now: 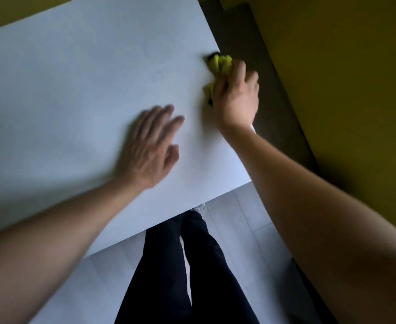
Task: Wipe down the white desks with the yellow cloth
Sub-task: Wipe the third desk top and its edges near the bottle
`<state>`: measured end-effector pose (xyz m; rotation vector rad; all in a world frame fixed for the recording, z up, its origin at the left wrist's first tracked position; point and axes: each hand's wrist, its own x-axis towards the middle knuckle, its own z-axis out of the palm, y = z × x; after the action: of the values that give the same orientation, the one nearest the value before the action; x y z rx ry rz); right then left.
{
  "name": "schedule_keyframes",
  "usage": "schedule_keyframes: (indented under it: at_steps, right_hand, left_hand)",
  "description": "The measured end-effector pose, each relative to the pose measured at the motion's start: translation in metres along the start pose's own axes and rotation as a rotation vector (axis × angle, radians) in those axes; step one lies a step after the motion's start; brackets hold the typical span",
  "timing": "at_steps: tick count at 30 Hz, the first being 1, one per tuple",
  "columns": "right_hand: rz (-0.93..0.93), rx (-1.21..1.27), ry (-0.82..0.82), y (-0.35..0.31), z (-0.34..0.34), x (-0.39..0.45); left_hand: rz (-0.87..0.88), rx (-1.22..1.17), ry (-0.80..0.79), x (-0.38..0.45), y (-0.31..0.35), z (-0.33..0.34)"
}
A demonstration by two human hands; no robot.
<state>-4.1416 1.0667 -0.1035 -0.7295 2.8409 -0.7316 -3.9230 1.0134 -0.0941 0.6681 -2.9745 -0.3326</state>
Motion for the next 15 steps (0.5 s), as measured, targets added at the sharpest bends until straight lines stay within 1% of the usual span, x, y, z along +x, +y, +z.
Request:
schedule_keyframes:
  at_steps: [3, 6, 10, 13, 15]
  right_hand:
    - [-0.007, 0.005, -0.073, -0.018, 0.009, 0.027]
    - [-0.02, 0.038, -0.07, -0.003, 0.002, 0.015]
    - [0.042, 0.035, -0.017, 0.04, -0.027, -0.05]
    - [0.12, -0.002, 0.003, 0.082, -0.055, -0.112]
    - [0.186, 0.007, 0.022, 0.097, -0.064, -0.139]
  left_hand:
    - [0.033, 0.041, -0.077, -0.042, 0.01, -0.002]
    - [0.062, 0.079, -0.102, -0.048, 0.007, -0.002]
    - [0.061, 0.051, -0.084, -0.047, 0.008, 0.0]
    - [0.065, 0.045, -0.093, -0.048, 0.004, 0.001]
    - [0.049, 0.032, -0.104, -0.048, 0.004, 0.002]
